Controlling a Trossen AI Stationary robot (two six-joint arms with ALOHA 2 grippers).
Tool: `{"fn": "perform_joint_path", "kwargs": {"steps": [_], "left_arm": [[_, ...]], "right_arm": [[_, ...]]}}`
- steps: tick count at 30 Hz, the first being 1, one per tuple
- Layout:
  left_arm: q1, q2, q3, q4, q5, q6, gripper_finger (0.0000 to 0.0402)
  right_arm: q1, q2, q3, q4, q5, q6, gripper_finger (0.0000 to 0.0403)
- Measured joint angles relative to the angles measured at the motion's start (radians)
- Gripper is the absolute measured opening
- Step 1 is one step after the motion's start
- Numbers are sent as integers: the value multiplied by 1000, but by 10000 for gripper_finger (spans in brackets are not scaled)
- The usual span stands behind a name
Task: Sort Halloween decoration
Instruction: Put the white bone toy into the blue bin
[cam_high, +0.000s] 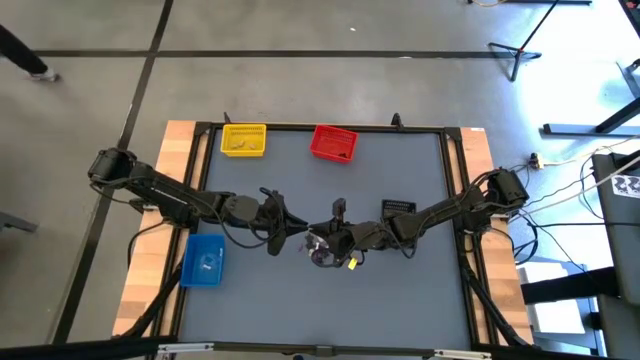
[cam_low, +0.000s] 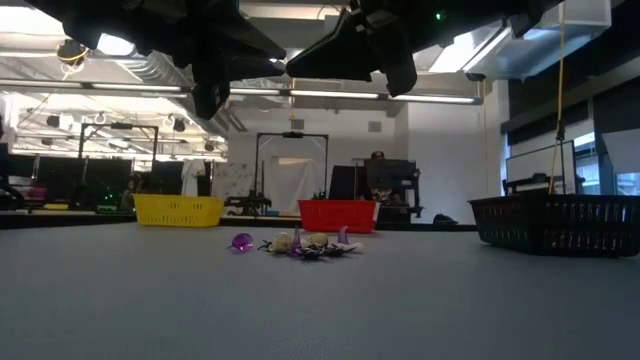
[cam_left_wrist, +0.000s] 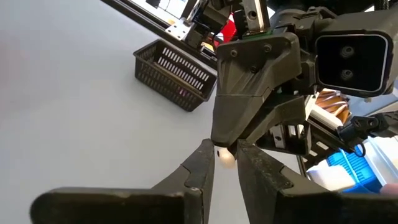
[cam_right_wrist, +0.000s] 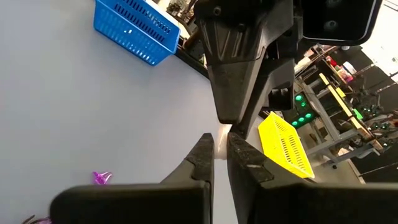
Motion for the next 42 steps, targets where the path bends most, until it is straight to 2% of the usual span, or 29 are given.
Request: {"fn": "perform_joint_path", "kwargs": {"steps": [11, 33, 42], "left_arm": [[0, 0, 0, 0, 2, 0, 62], [0, 0, 0, 0, 2, 0, 61], [0, 0, 0, -1, 2, 0, 10]], "right_arm": [[0, 0, 0, 30, 32, 2, 26], [0, 0, 0, 26, 17, 2, 26], [0, 0, 0, 21, 19, 2, 26]]}}
